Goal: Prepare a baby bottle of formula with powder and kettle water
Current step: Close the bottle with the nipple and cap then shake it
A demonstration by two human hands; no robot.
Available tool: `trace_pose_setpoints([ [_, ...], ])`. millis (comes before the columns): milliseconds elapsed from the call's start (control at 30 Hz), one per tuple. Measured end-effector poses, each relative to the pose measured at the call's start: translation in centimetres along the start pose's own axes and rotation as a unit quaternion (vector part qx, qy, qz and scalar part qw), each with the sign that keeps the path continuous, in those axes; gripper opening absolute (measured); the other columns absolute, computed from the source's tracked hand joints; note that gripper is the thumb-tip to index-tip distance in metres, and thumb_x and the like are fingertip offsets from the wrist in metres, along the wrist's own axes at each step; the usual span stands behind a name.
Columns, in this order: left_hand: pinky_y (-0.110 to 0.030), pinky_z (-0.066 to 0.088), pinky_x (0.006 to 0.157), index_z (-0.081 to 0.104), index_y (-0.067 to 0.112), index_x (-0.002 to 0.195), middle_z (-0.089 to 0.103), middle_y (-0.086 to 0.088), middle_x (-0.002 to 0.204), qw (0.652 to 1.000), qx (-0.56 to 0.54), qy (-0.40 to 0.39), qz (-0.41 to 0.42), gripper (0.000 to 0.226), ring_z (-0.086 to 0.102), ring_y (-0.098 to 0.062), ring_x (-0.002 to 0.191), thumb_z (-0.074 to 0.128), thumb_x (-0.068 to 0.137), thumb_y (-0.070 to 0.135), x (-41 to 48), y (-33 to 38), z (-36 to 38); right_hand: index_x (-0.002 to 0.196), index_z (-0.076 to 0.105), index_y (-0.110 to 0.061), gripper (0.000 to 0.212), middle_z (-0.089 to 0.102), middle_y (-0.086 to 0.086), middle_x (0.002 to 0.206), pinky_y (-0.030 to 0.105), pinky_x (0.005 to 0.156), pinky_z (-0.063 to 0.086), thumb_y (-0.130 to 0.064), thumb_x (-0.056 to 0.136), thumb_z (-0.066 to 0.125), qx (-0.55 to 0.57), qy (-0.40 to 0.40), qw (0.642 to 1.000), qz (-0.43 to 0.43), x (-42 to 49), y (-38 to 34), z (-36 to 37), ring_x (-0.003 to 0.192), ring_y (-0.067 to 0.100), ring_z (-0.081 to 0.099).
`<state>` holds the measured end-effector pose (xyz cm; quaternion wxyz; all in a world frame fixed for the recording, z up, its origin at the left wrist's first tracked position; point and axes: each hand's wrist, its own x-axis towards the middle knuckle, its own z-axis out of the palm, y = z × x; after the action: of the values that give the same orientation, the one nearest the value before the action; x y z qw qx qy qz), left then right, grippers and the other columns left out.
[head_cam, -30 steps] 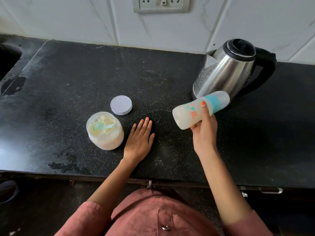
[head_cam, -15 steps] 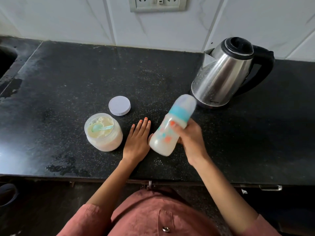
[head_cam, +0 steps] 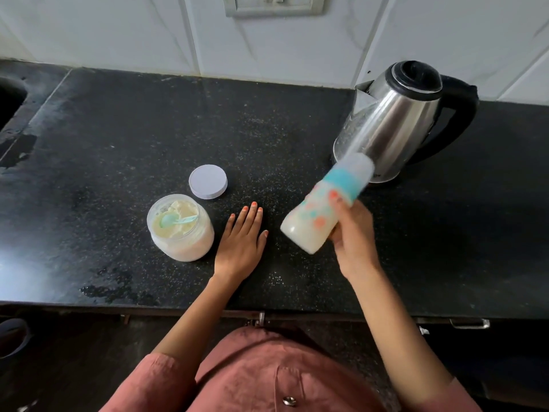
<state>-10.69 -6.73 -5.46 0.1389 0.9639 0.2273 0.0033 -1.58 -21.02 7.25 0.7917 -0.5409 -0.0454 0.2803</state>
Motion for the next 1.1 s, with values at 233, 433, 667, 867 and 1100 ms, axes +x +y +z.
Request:
trace_pose_setpoints([
  [233, -0.029, -0.01, 0.112, 0.004, 0.015, 0.147, -0.002, 0.001, 0.156, 1.0, -0.002, -0.006, 0.006, 0.08, -0.003, -0.015, 0.144, -0.012, 0.077, 0.05, 0.0, 0.0, -0.1, 0.094, 0.064, -0.018, 0.042, 0.072, -0.006, 0.083, 0.022, 0.064, 0.054, -0.028, 0.056, 0.079, -0.097, -0.045, 0.994, 0.009, -1.2, 1.4, 0.3, 0.078, 0.006, 0.068],
  [433, -0.027, -0.011, 0.111, 0.007, 0.016, 0.147, 0.002, 0.002, 0.156, 1.0, -0.005, 0.005, -0.005, 0.076, -0.001, -0.013, 0.144, -0.01, 0.081, 0.05, 0.0, 0.1, 0.1, 0.111, 0.057, -0.018, 0.03, 0.066, -0.003, 0.098, 0.024, 0.064, 0.055, -0.028, 0.082, 0.062, 0.111, 0.106, 0.988, -0.007, 0.5, 0.1, 0.1, 0.085, 0.006, 0.067],
  [667, -0.028, -0.01, 0.112, 0.004, 0.016, 0.147, -0.008, 0.006, 0.152, 1.0, -0.005, -0.003, 0.001, 0.079, -0.003, -0.014, 0.144, -0.014, 0.078, 0.05, 0.1, -0.1, 0.1, 0.091, 0.063, -0.017, 0.033, 0.073, -0.008, 0.079, 0.021, 0.064, 0.054, -0.016, 0.061, 0.076, -0.12, -0.03, 0.992, -0.008, -1.4, 1.2, 0.1, 0.077, 0.006, 0.067],
  [867, -0.027, -0.012, 0.111, 0.007, 0.015, 0.147, 0.003, 0.001, 0.156, 1.0, -0.008, 0.009, 0.002, 0.076, 0.0, -0.014, 0.144, -0.01, 0.081, 0.049, 0.0, 0.1, 0.2, 0.119, 0.053, -0.017, 0.036, 0.066, -0.002, 0.102, 0.025, 0.067, 0.056, -0.029, 0.085, 0.058, 0.114, 0.137, 0.984, -0.016, 0.6, 0.1, 0.1, 0.088, 0.007, 0.066],
  [1100, -0.023, -0.013, 0.11, 0.002, 0.017, 0.147, -0.004, 0.002, 0.156, 1.0, -0.028, -0.008, -0.009, 0.054, -0.008, -0.01, 0.143, 0.013, 0.099, 0.039, 0.2, 0.0, 0.0, 0.092, 0.062, -0.018, 0.032, 0.073, -0.007, 0.083, 0.022, 0.066, 0.054, -0.018, 0.063, 0.075, -0.114, -0.028, 0.993, -0.023, -1.3, 0.2, -0.2, 0.079, 0.006, 0.068],
])
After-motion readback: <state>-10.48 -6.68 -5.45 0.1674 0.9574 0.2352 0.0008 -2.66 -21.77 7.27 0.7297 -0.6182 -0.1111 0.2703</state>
